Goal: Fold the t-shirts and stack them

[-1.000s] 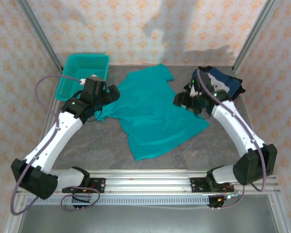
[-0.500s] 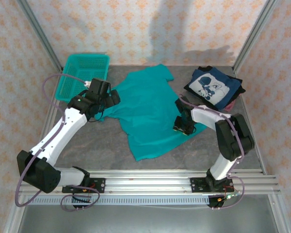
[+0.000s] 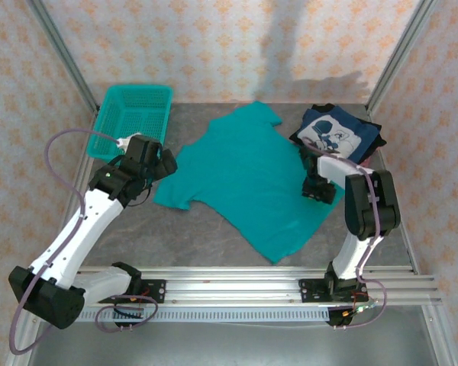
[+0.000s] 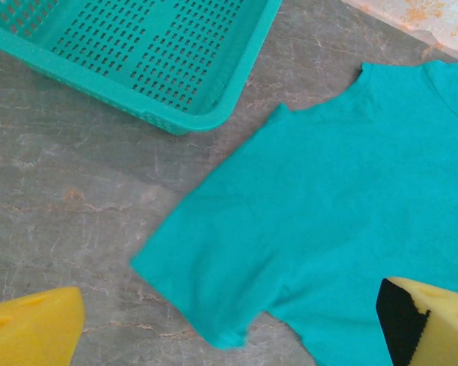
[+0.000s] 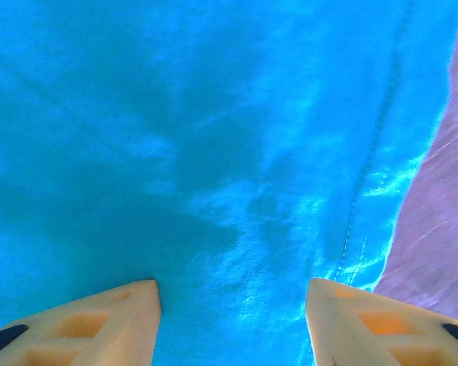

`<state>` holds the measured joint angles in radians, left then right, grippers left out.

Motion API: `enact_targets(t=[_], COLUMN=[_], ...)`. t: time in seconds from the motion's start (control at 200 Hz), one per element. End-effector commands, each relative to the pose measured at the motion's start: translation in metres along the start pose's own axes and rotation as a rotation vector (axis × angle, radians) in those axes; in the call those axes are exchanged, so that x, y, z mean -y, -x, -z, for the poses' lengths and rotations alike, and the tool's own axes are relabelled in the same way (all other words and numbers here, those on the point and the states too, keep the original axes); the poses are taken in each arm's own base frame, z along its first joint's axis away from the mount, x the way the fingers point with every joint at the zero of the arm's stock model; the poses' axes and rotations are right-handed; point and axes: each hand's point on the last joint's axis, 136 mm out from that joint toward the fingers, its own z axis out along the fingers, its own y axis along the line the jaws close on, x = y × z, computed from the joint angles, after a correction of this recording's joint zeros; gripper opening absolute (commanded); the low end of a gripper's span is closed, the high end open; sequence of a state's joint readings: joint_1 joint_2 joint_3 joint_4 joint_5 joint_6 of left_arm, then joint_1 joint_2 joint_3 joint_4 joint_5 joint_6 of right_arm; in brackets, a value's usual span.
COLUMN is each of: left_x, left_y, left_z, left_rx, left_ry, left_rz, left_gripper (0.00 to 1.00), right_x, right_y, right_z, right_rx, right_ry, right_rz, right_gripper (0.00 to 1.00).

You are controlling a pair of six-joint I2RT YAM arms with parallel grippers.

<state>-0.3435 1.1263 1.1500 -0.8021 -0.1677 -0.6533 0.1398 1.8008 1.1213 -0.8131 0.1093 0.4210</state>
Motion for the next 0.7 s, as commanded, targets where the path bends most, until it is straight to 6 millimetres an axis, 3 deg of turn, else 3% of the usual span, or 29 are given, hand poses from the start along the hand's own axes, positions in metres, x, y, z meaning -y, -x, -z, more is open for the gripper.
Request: enact_targets(t=[0.0, 0.075, 0.13, 0.21, 0.305, 0.385, 0.455, 0.565, 0.696], left_x=[-0.012, -0.009, -0.008, -0.011, -0.026, -0.04, -0.041, -0.039, -0.043], left_y=[-0.018, -0.033, -0.051, -0.078, -0.108, -0.131, -0.145, -0.161, -0.17], left_z=[-0.002, -0.008, -0.016, -0.029, -0.047, -0.063, -0.077, -0.096, -0.118], left_rx=[-0.05, -0.105, -0.175, -0.286, -0.401, -0.489, -0.545, -0.614, -0.658], left_ry=[0.029, -0.001, -0.015, -0.001, 0.06, 0.097, 0.089, 0.089, 0.118], left_rz=[-0.029, -0.047, -0.068, -0.102, -0.108, -0.074, -0.045, -0.022, -0.002], left_gripper=[0.99, 0.99, 0.99, 0.98, 0.98, 0.96, 0.92, 0.86, 0.8], right_x=[0.034, 0.03, 0.016, -0.01, -0.036, -0.051, -0.052, -0.027, -0.002], right_y=[0.031, 0.053, 0.067, 0.077, 0.069, 0.041, 0.004, -0.054, -0.105], right_z=[-0.004, 0.0, 0.012, 0.041, 0.083, 0.115, 0.129, 0.126, 0.115], right_rx=[0.041, 0.071, 0.107, 0.164, 0.203, 0.167, 0.098, -0.044, -0.13], right_ry=[-0.161, -0.137, -0.052, 0.149, 0.396, 0.55, 0.587, 0.515, 0.52], right_rz=[0.036, 0.01, -0.006, -0.037, -0.021, 0.021, 0.056, 0.032, -0.052], right_gripper=[0.55, 0.59, 0.63, 0.68, 0.73, 0.76, 0.76, 0.76, 0.75])
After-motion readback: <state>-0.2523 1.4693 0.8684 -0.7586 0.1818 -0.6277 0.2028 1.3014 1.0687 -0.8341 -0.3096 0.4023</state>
